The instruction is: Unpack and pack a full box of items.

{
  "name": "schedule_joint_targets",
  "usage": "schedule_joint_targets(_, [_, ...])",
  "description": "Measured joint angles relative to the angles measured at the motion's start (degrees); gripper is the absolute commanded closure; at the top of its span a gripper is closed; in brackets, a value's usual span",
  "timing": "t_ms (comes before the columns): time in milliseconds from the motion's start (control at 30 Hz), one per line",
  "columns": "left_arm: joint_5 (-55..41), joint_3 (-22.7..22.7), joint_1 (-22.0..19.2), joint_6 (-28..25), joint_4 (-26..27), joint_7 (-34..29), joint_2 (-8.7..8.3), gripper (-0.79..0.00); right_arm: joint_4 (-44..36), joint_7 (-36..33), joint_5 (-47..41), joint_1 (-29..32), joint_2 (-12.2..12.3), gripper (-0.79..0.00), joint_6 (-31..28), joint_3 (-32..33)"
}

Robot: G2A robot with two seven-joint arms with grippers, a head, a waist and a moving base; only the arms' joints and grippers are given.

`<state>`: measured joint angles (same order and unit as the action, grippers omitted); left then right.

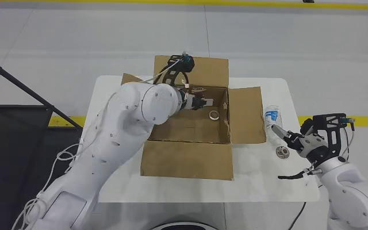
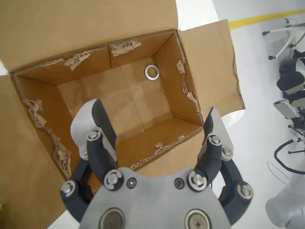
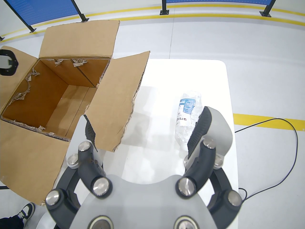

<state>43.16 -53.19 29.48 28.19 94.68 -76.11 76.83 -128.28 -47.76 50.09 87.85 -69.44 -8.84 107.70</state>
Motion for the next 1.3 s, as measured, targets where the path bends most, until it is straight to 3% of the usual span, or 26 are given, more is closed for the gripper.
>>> schedule_joint_targets(100, [-2.3,2.9,-3.9,-0.9,-6.9,-0.9,0.83,-0.785,0.0,0.0,0.0,0.0,0.0,-0.785,0.0,0.0])
schedule_joint_targets(500, [-2.2,2.9,-3.5,-0.9,-6.5,-0.9,0.81,-0.785,0.0,0.0,0.0,0.0,0.0,-0.785,0.0,0.0])
schedule_joint_targets(600, [-1.3,5.2,-4.1,-0.5,-10.5,-0.3,1.42,-0.785,0.0,0.0,0.0,0.0,0.0,-0.785,0.0,0.0])
schedule_joint_targets(833, [-4.9,13.3,-10.8,1.2,-22.6,1.2,5.31,-0.785,0.0,0.0,0.0,0.0,0.0,-0.785,0.0,0.0])
schedule_joint_targets(1100, [-9.6,22.0,-17.4,3.6,-35.8,3.6,11.07,-0.785,0.0,0.0,0.0,0.0,0.0,-0.785,0.0,0.0])
schedule_joint_targets(1300, [-12.1,26.1,-20.1,6.1,-43.9,6.1,15.11,-0.708,0.0,0.0,0.0,0.0,0.0,-0.785,0.0,0.0])
